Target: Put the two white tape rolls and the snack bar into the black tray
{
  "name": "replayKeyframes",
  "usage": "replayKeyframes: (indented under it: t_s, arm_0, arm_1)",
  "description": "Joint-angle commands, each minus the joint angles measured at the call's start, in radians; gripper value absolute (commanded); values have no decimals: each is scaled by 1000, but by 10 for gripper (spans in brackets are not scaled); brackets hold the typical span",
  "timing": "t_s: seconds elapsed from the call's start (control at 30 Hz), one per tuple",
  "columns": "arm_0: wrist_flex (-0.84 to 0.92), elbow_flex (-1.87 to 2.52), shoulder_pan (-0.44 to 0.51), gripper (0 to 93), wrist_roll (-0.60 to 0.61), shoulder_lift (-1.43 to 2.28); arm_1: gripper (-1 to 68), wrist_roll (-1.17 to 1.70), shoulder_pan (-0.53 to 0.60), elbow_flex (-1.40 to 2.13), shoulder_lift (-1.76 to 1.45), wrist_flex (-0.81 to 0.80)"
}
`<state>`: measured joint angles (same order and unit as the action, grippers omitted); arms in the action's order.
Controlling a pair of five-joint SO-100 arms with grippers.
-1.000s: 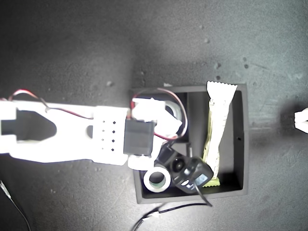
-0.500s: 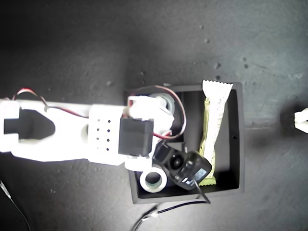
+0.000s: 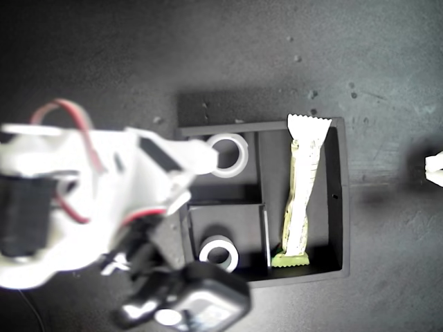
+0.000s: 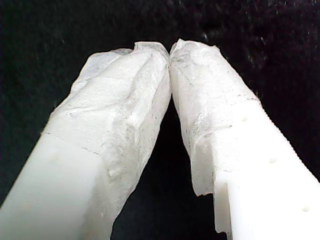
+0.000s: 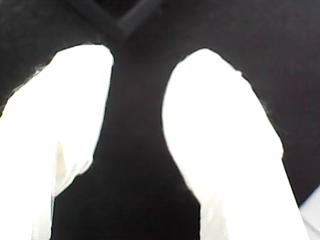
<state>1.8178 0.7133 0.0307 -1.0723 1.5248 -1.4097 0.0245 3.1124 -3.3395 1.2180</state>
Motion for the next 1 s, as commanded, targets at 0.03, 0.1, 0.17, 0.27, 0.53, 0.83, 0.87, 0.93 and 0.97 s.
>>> replayKeyframes:
  t_s: [0.03, 0.1, 0.17, 0.27, 0.53, 0.83, 0.87, 0.93, 0.97]
  arm_0:
    - [6, 393, -57, 0, -31, 499]
    - [-37, 609, -77, 0, -43, 681]
    - [-103, 850, -94, 0, -57, 864]
    - [-232, 1213, -91, 0, -83, 1106]
    - [-453, 1905, 20, 0, -204, 1638]
    - [-492, 2230, 89, 0, -238, 1862]
    - [-506, 2258, 98, 0, -239, 1862]
    - [-555, 2312, 127, 0, -230, 1861]
    - [-592, 2345, 144, 0, -224, 1861]
  arm_1:
    - [8, 2, -97, 12, -8, 89]
    - [15, 57, -146, 12, -8, 121]
    - [3, 66, -173, 12, -8, 123]
    - [-4, 28, -181, 12, -8, 123]
    - [-2, 37, -213, 12, -8, 123]
    - [-1, 64, -160, 12, -8, 123]
    - [-1, 64, -155, 12, -8, 123]
    - [-1, 64, -144, 12, -8, 123]
    - [-1, 64, -138, 12, -8, 123]
